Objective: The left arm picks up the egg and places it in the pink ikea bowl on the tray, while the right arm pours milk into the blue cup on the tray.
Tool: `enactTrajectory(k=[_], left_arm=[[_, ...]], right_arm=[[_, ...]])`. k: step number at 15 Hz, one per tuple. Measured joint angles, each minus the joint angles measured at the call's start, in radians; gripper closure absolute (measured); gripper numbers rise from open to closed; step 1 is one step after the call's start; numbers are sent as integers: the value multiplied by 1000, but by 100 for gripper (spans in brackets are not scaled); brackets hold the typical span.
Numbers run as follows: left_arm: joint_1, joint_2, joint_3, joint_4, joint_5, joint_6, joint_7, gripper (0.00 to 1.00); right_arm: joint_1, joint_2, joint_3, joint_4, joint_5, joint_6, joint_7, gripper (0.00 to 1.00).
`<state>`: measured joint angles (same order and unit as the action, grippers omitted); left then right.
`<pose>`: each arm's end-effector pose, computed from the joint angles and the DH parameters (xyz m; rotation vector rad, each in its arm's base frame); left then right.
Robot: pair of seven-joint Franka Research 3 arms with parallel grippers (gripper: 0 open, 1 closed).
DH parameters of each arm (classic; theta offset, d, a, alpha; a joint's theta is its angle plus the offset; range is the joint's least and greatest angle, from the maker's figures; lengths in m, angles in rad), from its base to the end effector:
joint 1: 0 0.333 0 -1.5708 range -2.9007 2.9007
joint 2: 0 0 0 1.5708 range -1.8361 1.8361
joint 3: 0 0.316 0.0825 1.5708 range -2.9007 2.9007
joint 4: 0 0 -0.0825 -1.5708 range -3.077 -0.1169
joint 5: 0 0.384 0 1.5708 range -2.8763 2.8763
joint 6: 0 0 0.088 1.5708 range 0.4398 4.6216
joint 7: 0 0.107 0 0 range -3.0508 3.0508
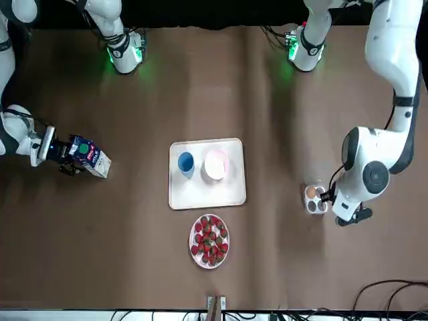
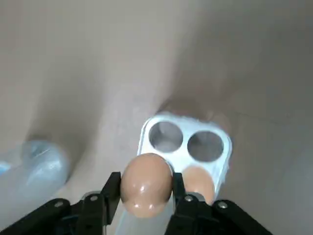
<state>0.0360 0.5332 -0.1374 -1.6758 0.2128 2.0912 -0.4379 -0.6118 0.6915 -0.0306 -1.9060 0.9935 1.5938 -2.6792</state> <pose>0.6632 -0.0476 0.2871 -2.9854 -0.3527 0.1164 0.4782 -0.2483 0.1294 -1.5584 -1.3617 -1.1208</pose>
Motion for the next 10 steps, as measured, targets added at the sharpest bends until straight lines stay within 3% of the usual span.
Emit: enactTrajectory(k=[3, 5, 10], left_arm=[[4, -75, -53, 0, -1, -75, -23, 53], [4, -103, -125, -2, -2, -120, -107, 53], [-43, -92, -313, -20, -2, -134, -406, 53]], right_arm=[[26, 3, 1, -2, 0, 0, 0, 3], [40, 7, 1, -3, 1, 0, 0, 3], [50, 11, 1, -2, 4, 3, 0, 5]])
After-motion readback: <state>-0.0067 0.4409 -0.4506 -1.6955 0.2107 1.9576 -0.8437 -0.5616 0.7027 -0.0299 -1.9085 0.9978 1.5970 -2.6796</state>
